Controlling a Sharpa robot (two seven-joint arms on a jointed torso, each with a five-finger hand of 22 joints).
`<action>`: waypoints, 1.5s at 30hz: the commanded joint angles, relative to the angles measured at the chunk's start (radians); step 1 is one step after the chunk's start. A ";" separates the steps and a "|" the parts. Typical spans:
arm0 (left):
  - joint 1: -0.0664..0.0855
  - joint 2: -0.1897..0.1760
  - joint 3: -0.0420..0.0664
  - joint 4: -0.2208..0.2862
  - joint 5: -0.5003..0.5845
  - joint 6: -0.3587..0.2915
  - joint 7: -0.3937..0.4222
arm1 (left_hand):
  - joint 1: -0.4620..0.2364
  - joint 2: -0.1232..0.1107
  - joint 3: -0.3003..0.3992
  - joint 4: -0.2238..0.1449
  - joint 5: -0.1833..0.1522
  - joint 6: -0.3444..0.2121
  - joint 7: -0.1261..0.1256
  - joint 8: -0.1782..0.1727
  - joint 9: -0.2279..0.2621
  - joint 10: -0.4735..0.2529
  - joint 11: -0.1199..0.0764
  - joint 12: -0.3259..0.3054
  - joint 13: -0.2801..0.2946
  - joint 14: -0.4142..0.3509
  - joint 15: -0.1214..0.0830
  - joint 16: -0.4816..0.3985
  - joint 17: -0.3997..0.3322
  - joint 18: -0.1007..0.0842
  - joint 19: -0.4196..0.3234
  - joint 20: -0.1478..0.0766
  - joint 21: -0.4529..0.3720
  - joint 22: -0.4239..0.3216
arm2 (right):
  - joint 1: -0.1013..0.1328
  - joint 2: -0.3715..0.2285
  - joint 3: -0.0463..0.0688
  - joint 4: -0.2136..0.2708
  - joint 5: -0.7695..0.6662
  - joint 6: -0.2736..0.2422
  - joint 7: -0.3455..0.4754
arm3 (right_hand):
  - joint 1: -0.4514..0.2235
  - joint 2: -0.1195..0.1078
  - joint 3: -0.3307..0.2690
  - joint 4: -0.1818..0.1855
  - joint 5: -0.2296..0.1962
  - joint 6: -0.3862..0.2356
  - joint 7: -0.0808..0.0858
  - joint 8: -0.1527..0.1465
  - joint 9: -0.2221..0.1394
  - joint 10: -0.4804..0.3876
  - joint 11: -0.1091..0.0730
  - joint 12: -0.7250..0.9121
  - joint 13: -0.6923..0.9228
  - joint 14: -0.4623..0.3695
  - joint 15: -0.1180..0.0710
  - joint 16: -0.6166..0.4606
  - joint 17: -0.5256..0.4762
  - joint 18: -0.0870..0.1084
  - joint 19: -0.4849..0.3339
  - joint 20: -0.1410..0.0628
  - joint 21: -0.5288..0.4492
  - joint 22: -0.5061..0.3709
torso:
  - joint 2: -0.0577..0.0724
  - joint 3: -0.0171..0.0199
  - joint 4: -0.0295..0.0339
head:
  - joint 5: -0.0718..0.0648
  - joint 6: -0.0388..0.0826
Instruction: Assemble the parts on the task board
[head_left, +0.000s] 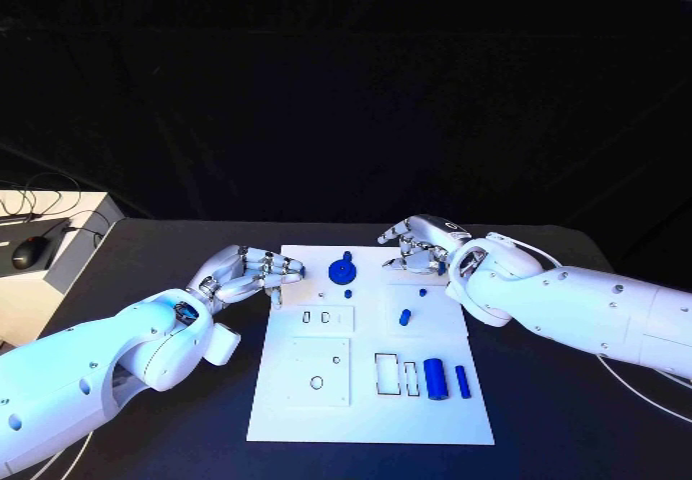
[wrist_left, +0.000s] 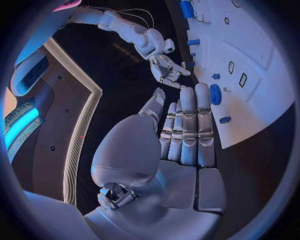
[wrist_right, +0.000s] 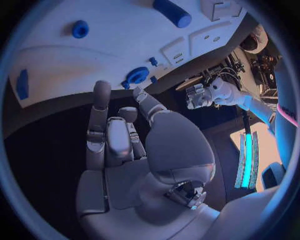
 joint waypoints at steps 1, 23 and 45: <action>-0.002 0.003 0.000 -0.005 0.019 0.012 0.016 | 0.008 -0.003 0.001 -0.007 -0.001 0.000 0.001 0.002 -0.001 0.012 0.000 0.000 0.000 -0.016 0.001 -0.020 -0.012 0.004 -0.017 -0.001 -0.018 -0.011 | 0.005 -0.041 0.003 0.007 0.213 -0.009 0.151 | 0.065 0.020 -0.151 0.038 -0.019 0.070 0.034 -0.001 -0.002 -0.021 -0.010 -0.017 -0.015 -0.007 -0.002 -0.016 -0.019 -0.023 0.029 0.000 -0.001 -0.062 | -0.006 0.0035 -0.0099 | -0.004 0.007; -0.033 0.020 0.001 -0.045 0.033 0.017 0.037 | 0.041 -0.022 -0.013 -0.042 -0.001 0.028 -0.020 -0.020 -0.002 0.102 -0.040 0.090 0.035 -0.002 -0.023 -0.003 0.004 -0.018 0.003 -0.023 -0.030 -0.015 | -0.022 -0.164 0.006 -0.169 0.236 0.075 0.343 | 0.179 -0.003 -0.197 -0.004 0.164 0.058 0.034 0.004 0.001 -0.078 -0.012 -0.102 -0.205 -0.025 -0.010 -0.196 -0.204 -0.057 -0.019 -0.017 0.019 -0.226 | -0.018 0.0308 -0.0423 | -0.032 0.001; -0.040 0.022 0.001 -0.041 0.009 0.033 0.033 | 0.031 -0.023 -0.011 -0.039 -0.001 0.029 -0.030 -0.030 -0.002 0.002 -0.062 0.337 0.212 0.036 -0.047 0.268 0.226 0.015 -0.001 -0.051 0.232 0.206 | -0.069 -0.035 0.004 -0.317 0.105 0.063 0.223 | 0.130 0.005 -0.181 0.006 0.224 0.064 0.039 0.002 0.001 -0.018 -0.007 0.017 -0.059 0.004 0.001 0.025 0.045 -0.010 0.040 -0.004 0.065 -0.145 | -0.010 0.0303 -0.0342 | -0.038 -0.011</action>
